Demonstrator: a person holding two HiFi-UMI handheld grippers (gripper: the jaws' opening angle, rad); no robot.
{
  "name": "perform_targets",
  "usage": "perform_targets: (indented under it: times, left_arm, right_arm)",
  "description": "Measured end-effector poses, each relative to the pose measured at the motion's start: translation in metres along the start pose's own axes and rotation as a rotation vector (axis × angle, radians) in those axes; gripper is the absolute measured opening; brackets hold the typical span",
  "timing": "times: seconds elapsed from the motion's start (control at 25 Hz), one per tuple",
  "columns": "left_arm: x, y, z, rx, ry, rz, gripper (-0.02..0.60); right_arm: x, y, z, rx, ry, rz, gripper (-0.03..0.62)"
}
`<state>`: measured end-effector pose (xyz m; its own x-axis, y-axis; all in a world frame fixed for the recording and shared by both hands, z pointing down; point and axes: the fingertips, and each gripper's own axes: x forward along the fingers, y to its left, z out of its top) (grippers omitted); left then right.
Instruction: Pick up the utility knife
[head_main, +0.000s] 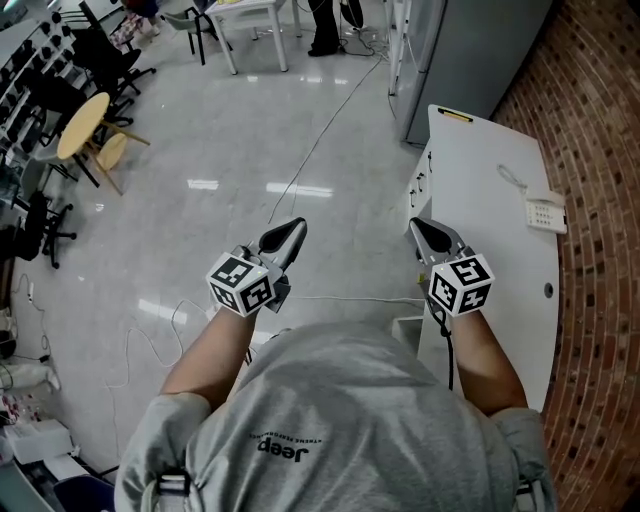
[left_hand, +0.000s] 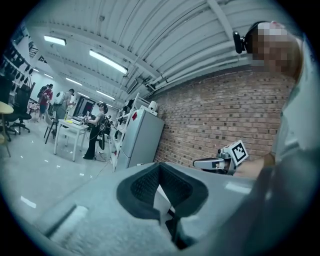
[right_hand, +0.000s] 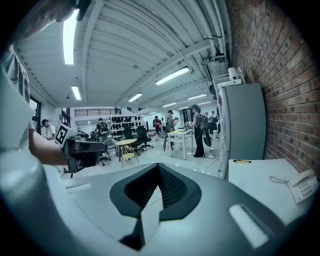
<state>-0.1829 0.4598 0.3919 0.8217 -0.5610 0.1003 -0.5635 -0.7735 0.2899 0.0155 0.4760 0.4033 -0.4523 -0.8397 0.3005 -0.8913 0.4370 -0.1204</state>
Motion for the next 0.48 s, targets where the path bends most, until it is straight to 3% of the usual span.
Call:
perform_targets:
  times: [0.24,0.48]
  left_arm:
    - [0.02,-0.006,-0.003,0.001,-0.001,0.018,-0.002]
    - [0.036,0.039,0.002,-0.014,-0.007,0.024,-0.002]
  right_arm:
    - [0.001,-0.024,-0.002,0.009,-0.005,0.025,0.009]
    - [0.039,-0.04,0.002,0.016,0.013,0.02,0.009]
